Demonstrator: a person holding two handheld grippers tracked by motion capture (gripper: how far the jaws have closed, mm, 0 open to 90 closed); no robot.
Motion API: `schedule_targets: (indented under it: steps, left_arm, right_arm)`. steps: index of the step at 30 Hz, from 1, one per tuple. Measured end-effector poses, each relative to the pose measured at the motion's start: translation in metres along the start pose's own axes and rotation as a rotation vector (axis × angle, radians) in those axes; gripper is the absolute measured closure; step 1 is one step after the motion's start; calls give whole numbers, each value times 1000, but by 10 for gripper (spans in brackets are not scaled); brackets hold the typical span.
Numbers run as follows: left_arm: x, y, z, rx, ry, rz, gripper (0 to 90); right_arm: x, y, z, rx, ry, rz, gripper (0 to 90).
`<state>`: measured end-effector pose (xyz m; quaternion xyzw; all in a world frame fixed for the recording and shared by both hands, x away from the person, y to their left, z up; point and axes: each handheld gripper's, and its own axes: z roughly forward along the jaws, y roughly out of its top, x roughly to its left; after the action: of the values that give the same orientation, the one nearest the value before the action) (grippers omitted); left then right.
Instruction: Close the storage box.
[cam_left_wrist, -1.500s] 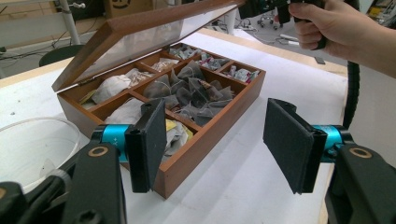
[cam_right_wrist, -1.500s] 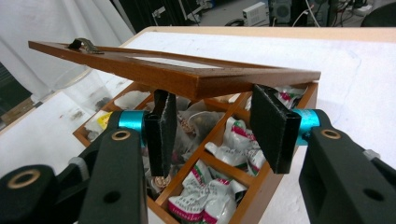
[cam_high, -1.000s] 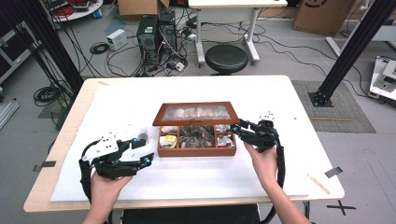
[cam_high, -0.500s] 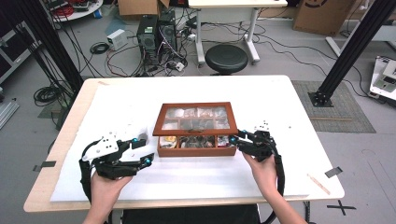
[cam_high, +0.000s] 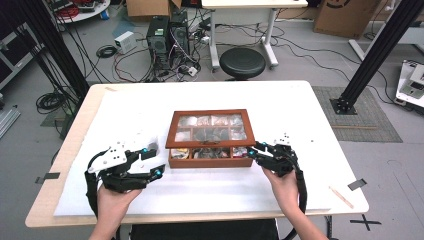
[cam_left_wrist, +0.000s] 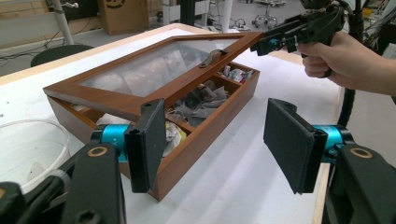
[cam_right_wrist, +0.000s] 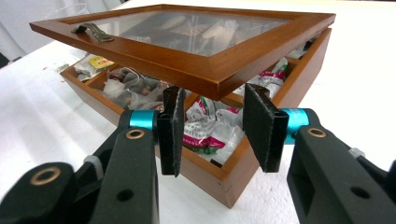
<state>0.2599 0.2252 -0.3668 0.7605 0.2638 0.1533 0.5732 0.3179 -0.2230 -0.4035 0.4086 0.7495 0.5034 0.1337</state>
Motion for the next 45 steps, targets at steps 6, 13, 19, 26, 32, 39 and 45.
schedule_targets:
  steps: [6,13,19,26,32,39,45]
  left_arm:
    - [-1,0,2,1,-9,1,391]
    - [-3,0,6,9,-24,14,390]
    - [-2,-1,5,3,-22,15,389]
    - [-3,1,9,6,-29,23,388]
    - [-2,1,12,6,-35,24,388]
    - [-1,1,16,13,-39,33,388]
    - [-2,1,22,21,-47,36,388]
  right_arm:
    - [0,-4,0,22,-13,-14,599]
    - [0,-10,5,59,-19,-23,599]
    - [-1,-12,7,78,-18,-25,598]
    - [-3,-16,10,114,-10,-15,597]
    - [-4,-18,12,140,-16,-19,596]
    - [-5,-21,12,157,-8,-10,591]
    - [-6,-23,12,164,-7,1,582]
